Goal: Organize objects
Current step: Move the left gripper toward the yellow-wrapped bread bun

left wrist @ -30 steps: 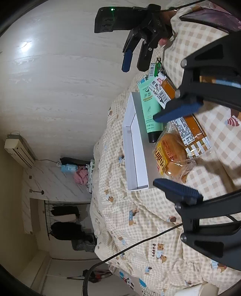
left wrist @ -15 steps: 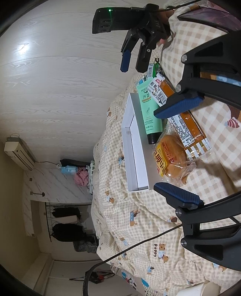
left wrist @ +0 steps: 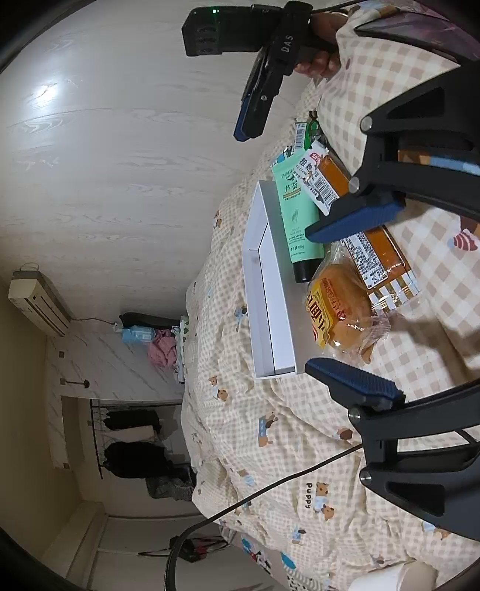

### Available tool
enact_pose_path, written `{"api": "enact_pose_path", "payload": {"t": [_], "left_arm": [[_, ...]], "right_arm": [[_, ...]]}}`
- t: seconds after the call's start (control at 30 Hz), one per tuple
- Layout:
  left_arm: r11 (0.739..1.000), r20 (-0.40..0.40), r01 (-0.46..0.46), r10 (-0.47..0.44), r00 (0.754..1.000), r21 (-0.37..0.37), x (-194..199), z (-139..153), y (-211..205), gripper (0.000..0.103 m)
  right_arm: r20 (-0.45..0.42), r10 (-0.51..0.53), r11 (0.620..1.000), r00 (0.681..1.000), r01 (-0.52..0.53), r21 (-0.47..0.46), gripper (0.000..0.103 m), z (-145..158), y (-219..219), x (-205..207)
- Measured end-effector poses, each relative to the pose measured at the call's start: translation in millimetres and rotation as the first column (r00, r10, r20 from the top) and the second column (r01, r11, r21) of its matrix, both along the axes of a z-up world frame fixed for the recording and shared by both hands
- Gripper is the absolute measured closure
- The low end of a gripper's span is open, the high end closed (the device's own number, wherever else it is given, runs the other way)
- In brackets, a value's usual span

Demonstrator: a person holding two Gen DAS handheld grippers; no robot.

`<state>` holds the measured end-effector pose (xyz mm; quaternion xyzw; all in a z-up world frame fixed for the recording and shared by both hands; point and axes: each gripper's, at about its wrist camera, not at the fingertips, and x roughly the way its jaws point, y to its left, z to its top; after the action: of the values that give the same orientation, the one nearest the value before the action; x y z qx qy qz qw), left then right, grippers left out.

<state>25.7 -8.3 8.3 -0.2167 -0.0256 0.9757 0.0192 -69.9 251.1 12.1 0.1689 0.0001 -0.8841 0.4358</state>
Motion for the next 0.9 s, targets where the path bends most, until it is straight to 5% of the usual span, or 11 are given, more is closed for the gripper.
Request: {"api": "enact_pose_path", "payload": {"t": [0.4,0.53,0.9], "left_arm": [[1.0,0.007,-0.012,0.012,1.0,0.006,0,-1,-4,0.046],[1.0,0.009,-0.011,0.011,1.0,0.009,0,-1,-4,0.046],[1.0,0.019,-0.025,0.025,1.0,0.015,-3,-2,-6,0.046]], "right_arm": [[0.121,0.046,0.994,0.992,-0.033,-0.103,0.048,-5,18,-15],[0.139,0.045,0.991,0.989,-0.027,-0.129,0.056,-5,23,-18],[0.109,0.025,0.992,0.994,-0.011,-0.125,0.061,-3,23,-12]]}}
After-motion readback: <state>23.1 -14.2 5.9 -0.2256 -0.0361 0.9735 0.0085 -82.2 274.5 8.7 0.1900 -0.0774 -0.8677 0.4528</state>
